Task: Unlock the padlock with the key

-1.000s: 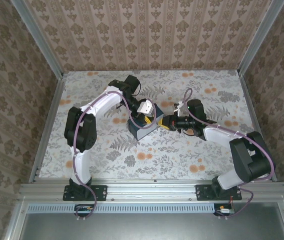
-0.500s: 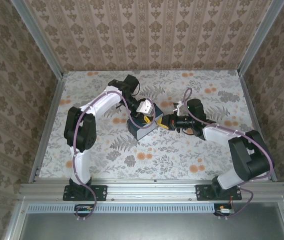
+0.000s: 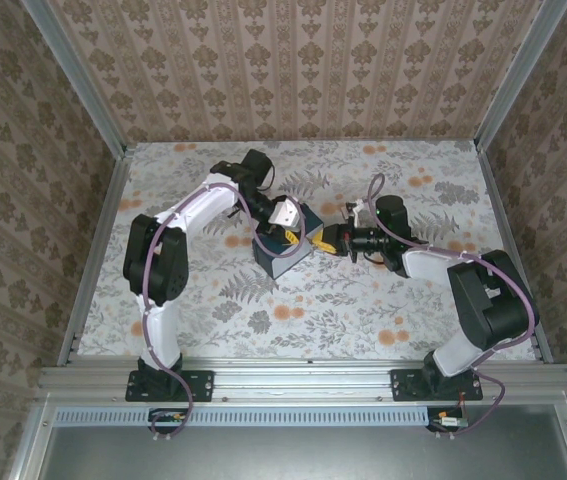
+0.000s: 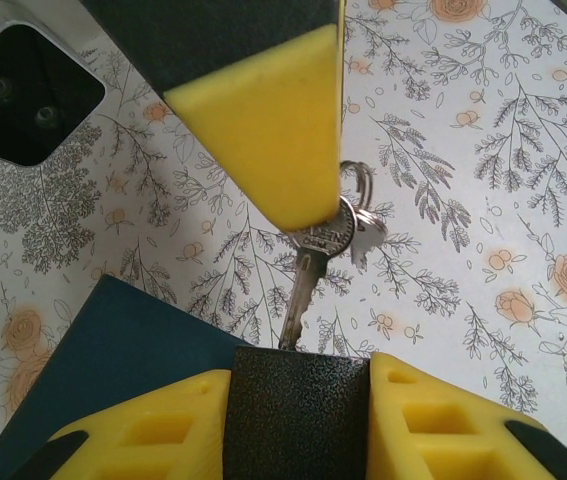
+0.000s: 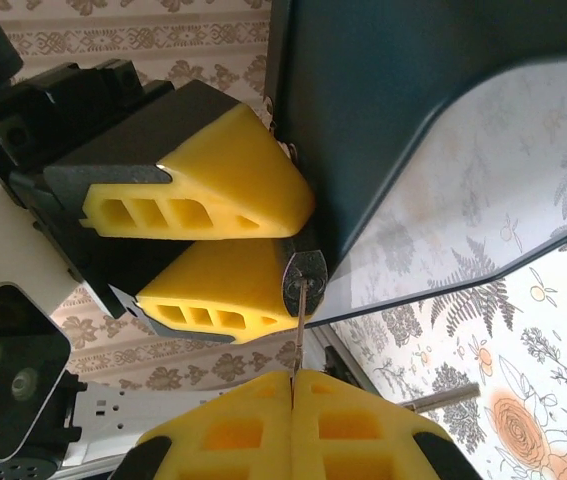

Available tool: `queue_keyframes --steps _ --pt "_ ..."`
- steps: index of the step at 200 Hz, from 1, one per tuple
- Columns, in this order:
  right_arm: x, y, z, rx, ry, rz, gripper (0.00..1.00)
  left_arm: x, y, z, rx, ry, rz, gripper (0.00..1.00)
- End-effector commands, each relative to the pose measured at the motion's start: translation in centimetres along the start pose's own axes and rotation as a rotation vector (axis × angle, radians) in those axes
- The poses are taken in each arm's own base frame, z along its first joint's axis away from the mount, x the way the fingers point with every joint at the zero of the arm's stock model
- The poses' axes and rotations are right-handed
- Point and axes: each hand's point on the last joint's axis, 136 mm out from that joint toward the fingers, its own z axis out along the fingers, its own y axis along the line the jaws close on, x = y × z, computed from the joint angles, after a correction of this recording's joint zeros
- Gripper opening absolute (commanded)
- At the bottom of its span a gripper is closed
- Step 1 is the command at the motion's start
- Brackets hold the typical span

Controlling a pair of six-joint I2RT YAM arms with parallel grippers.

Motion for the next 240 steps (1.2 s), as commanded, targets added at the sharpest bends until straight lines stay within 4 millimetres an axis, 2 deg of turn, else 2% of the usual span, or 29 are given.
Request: queue_keyframes --steps 1,87,130,240 --pt "-1.3 2.4 0.0 -0.063 -0.026 -0.086 0.00 -0.1 -2.0 0.9 0.062 -0.012 -0.008 0.31" --pt "-1.3 1.1 1.1 -0.064 -0.026 -0.036 0.00 -0.1 -1.4 1.0 0.040 -0.014 -0.029 0.32" --pt "-2.0 1.8 1.0 -0.123 -0.054 -0.012 0.00 -0.2 -2.0 1.1 0.047 -0.028 -0.008 0.31" --pt "-2.5 0.8 1.1 -0.097 -0.063 0.026 0.02 0.0 -1.8 0.6 0.042 -0.023 -0.015 0.30"
